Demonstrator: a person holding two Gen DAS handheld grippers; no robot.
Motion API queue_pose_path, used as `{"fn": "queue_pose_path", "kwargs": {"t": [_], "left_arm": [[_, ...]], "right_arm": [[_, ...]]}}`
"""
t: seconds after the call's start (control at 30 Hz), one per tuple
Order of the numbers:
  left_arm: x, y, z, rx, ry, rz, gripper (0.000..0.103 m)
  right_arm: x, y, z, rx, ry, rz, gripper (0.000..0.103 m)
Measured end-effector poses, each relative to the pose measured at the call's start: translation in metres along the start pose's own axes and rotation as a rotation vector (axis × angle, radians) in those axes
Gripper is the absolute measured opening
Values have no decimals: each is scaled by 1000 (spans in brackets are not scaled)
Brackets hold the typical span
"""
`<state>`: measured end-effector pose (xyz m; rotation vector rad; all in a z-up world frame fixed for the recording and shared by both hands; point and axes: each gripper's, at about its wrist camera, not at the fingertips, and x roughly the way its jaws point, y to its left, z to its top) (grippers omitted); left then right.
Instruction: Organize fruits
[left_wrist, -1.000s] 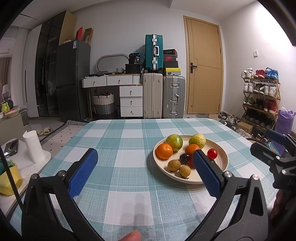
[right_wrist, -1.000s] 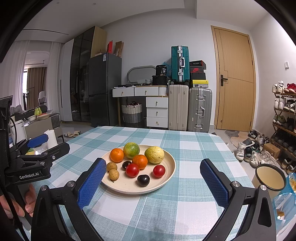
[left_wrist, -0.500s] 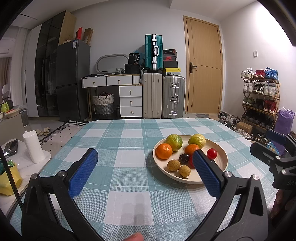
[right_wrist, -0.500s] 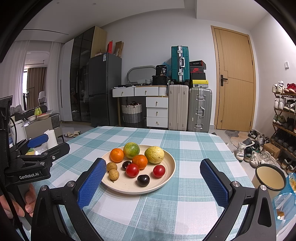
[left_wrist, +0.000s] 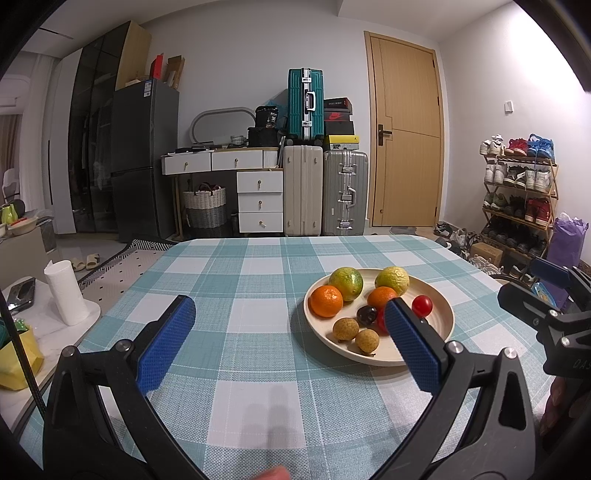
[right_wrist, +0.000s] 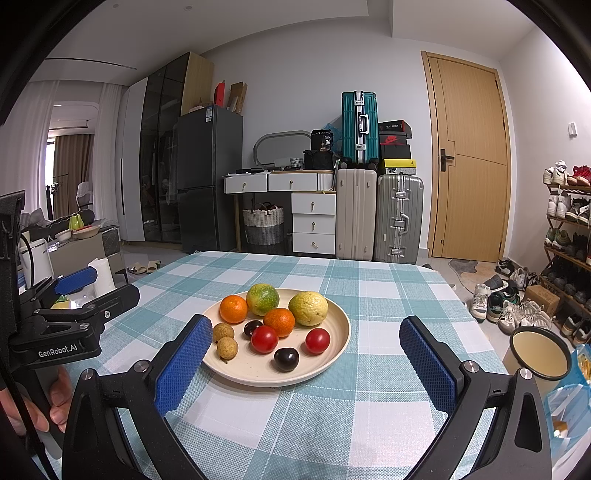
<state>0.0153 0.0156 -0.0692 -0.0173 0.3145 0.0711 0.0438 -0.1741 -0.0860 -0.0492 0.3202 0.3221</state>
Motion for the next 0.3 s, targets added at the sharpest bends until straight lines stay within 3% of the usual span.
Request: {"fn": "queue_pose_path", "kwargs": {"t": [0.3], "left_arm": [[0,0,0,-2,0,6,102]], "right_arm": [[0,0,0,0,0,0,103]]}}
